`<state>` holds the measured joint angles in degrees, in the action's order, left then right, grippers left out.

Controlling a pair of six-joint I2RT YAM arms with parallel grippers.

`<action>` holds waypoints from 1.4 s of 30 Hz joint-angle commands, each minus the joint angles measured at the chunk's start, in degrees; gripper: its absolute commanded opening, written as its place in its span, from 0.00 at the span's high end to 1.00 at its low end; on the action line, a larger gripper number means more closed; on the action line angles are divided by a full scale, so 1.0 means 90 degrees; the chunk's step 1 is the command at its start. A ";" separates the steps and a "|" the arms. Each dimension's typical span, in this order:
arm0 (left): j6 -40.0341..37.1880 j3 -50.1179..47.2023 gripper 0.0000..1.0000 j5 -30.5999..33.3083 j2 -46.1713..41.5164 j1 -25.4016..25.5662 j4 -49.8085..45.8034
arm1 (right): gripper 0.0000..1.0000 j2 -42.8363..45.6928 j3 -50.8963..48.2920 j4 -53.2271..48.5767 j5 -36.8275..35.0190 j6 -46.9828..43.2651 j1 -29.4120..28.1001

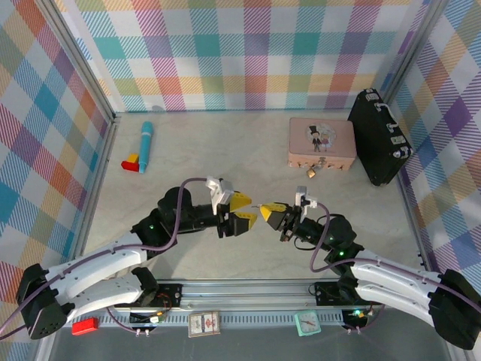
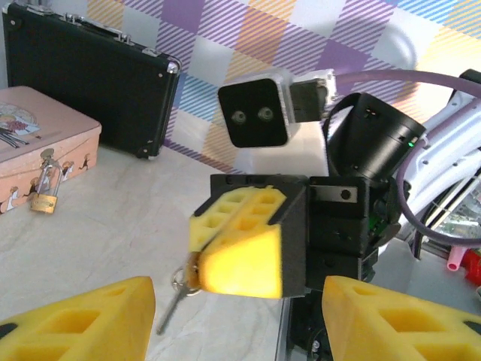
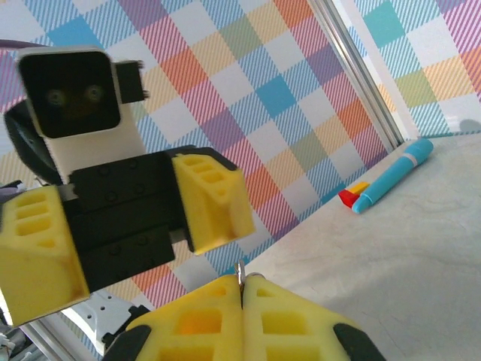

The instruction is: Unlock the padlock with the key

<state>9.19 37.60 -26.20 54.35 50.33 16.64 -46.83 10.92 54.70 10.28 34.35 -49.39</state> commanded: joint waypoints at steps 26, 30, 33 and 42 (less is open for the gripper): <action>0.0797 -0.0247 0.59 -0.1117 0.0387 -0.0431 0.1183 | 1.00 -0.0069 -0.0051 0.0862 0.0098 0.0353 0.0028; 0.0756 -0.0345 0.51 -0.0832 0.0263 -0.0448 0.1049 | 1.00 0.0011 -0.0042 0.0755 0.0097 0.0320 0.0030; 0.0746 -0.0353 0.50 -0.0817 0.0260 -0.0476 0.1021 | 1.00 0.0014 -0.0029 0.0739 0.0098 0.0329 0.0033; 0.0863 -0.0205 0.62 -0.1235 0.0540 -0.0493 0.1188 | 1.00 -0.0090 0.0057 0.0727 0.0098 0.0360 0.0031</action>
<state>16.80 34.96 -34.65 58.41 46.35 25.67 -47.53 9.85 59.94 10.55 37.10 -49.39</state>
